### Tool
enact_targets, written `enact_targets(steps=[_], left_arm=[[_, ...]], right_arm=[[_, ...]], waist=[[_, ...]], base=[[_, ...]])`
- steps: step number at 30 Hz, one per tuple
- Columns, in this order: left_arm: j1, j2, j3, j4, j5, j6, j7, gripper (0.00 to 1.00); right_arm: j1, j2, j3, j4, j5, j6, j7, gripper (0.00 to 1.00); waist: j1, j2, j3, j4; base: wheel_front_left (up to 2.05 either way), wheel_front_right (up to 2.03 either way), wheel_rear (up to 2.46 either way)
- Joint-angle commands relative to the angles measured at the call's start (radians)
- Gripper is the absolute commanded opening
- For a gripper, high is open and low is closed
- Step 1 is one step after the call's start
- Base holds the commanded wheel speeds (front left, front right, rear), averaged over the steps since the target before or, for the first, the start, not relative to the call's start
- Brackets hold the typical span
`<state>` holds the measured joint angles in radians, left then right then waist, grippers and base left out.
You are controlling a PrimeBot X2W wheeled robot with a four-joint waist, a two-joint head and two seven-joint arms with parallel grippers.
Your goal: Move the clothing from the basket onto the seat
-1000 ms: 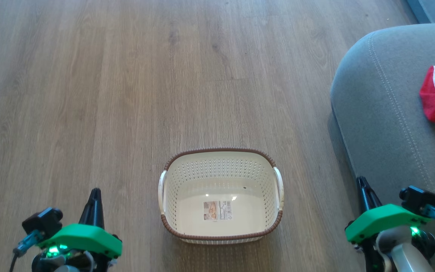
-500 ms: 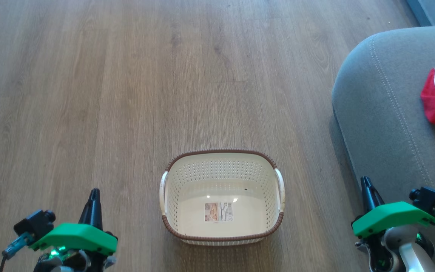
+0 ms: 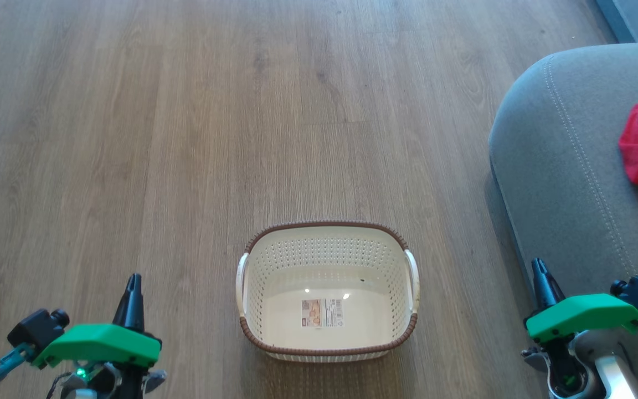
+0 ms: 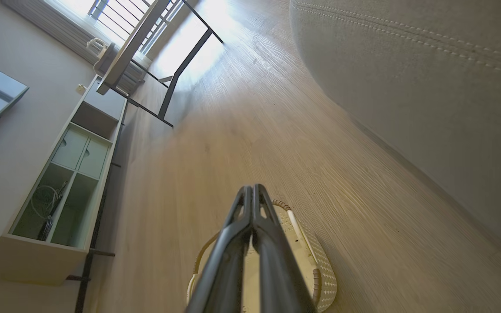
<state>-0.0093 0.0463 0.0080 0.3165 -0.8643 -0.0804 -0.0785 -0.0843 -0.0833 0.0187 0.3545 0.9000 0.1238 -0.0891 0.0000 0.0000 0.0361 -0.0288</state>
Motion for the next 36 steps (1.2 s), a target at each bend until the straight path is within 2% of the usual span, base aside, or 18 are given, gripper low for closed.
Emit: enact_targets(steps=[1,36], left_arm=[[-0.057,0.002,0.025,-0.037,-0.031,-0.011,0.011,0.00],[-0.080,0.003,0.070,-0.056,-0.429,-0.033,0.112,0.00]], right_arm=[[-0.030,-0.001,-0.001,-0.041,0.031,0.003,0.008,0.00],[-0.026,0.013,-0.068,-0.079,0.414,0.005,0.111,0.00]], waist=[[0.0000,0.0000,-0.001,0.001],[0.0000,0.0000,-0.019,0.016]], base=[[0.00,0.00,0.00],[0.00,0.00,0.00]])
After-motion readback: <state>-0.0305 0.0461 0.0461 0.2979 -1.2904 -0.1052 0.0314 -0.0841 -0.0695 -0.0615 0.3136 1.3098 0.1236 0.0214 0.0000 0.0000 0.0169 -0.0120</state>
